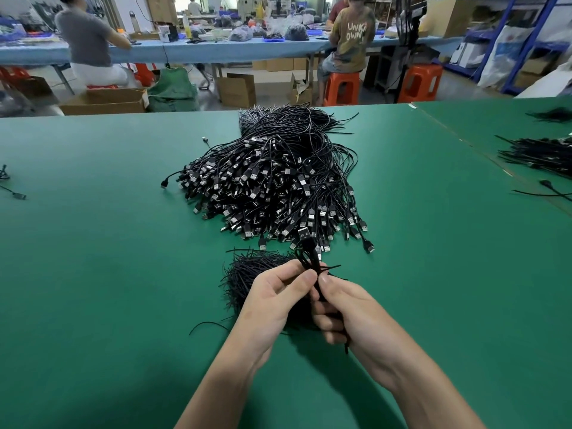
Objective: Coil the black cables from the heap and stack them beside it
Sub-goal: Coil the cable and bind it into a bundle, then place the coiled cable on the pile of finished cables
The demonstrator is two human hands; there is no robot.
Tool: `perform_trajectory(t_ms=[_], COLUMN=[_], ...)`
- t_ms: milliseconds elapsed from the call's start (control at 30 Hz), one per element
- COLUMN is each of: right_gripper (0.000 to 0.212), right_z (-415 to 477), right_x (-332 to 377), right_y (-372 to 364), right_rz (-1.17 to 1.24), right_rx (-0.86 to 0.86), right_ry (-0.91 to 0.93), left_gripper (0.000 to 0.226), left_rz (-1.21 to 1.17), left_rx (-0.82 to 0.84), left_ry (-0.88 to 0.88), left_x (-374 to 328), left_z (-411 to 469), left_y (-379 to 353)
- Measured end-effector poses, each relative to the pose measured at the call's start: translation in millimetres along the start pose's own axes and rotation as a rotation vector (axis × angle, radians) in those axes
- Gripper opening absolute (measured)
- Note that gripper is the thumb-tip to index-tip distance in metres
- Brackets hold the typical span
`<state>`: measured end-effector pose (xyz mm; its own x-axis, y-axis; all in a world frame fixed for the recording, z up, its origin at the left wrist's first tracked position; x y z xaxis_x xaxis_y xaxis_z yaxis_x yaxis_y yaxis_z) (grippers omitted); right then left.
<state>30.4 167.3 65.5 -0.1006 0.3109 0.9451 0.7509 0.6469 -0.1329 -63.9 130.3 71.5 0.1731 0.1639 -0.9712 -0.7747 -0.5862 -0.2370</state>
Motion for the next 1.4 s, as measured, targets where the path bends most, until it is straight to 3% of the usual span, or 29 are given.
perform_trajectory(t_ms=[300,567,700,767,867,933,1033,1133,1267,1400], right_gripper=[0.034,0.034,0.032,0.029,0.009,0.015,0.019,0.016,0.009,0.02], right_z=[-5,-5,-6,-3,-5,-14,-25,-30,-21,-3], right_x=[2,0,2,7,33,50,73,88,97,80], right_y=[-14,-14,-16,-8,21,31,22,18,21,36], right_rz=[0.198,0.137,0.191,0.03,-0.401,-0.545,-0.674,-0.751,-0.673,-0.383], right_rx=[0.094,0.021,0.023,-0.051,-0.336,-0.442,-0.378,-0.295,-0.265,-0.425], right_ry=[-0.042,-0.009,0.001,0.113,0.473,0.686,1.014,1.204,1.109,0.773], left_gripper=[0.029,0.029,0.032,0.032,0.027,0.033,0.066,0.069,0.053,0.017], left_rz=[-0.023,0.041,0.005,0.018,0.017,0.054,0.135,0.166,0.152,0.343], left_rx=[0.007,-0.074,-0.113,-0.104,-0.108,-0.109,-0.075,-0.006,0.048,-0.13], left_ry=[-0.002,-0.036,0.098,0.088,0.022,0.009,0.017,0.038,0.072,-0.189], left_x=[-4,-5,8,7,-1,-3,-6,-7,-3,-23], left_z=[-4,-2,-5,-5,-2,-2,-4,-4,-6,-2], left_y=[-4,1,0,0,2,3,1,-2,-5,-1])
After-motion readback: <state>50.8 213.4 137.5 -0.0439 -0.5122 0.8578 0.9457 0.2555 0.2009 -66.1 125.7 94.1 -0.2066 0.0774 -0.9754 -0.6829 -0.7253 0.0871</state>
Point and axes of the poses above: each hand's wrist, its own z-axis towards the middle knuckle, its own y-axis out of the back of the hand, x = y × z, the point moved 10 cm from there along z, towards the middle knuckle, and after that the axes turned 13 degrees about -x, right-handed, at the moved point
